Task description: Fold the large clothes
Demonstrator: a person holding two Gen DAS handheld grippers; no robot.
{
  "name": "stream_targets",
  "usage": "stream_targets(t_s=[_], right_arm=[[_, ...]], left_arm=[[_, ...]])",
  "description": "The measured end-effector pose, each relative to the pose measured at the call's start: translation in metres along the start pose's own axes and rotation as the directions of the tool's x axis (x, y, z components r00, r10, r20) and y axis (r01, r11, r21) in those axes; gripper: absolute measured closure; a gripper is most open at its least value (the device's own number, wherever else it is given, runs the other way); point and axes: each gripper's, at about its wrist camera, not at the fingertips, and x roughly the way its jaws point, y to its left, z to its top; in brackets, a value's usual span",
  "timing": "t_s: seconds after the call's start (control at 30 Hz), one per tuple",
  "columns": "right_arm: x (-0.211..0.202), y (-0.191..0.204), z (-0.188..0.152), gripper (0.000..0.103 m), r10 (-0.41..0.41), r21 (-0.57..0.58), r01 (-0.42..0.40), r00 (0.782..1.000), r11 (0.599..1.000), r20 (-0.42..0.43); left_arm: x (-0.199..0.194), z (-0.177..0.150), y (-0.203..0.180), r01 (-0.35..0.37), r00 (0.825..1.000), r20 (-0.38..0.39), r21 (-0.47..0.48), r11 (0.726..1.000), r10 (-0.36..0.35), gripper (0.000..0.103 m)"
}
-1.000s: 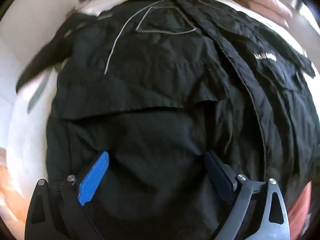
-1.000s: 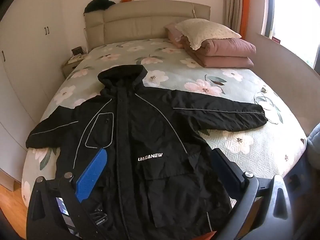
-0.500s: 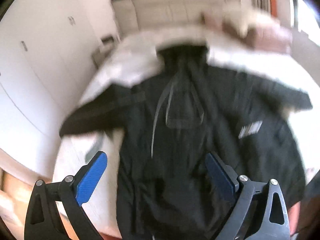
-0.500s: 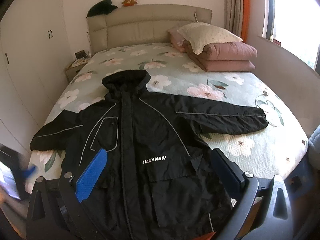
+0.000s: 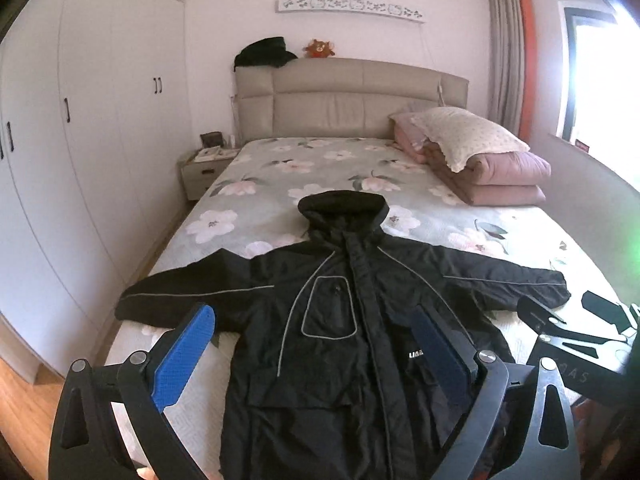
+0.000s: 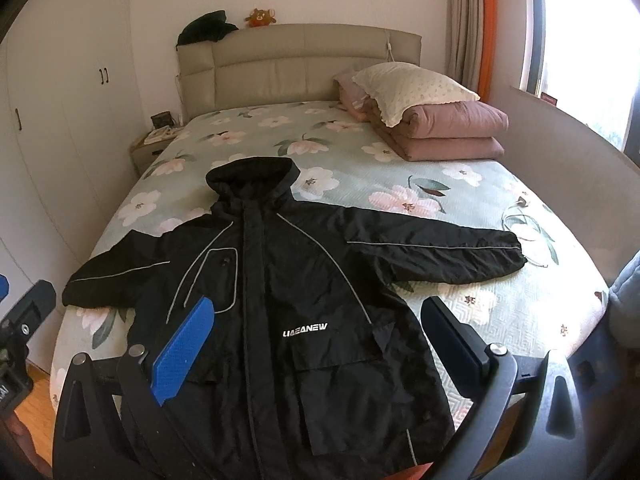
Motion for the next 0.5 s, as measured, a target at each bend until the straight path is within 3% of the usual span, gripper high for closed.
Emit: stream_targets(t_s=[0.23,0.5], right_arm=[[-0.009,0.001,0.000,0.000,0.001,-0.014,-0.001,1.000,1.000,0.018],[-0.015,0.000,-0.004,0.000,0.019,-0.005,-0.019,0.999,1.000,0.027]], left_arm=[[0.004,-0.017,-0.002,0.019,1.000,0.001,0.045,0.999,-0.019,0.004],[-0.004,-0.021,0.000,-0.010,1.000,0.015,0.059,0.998,0.009,0.004]])
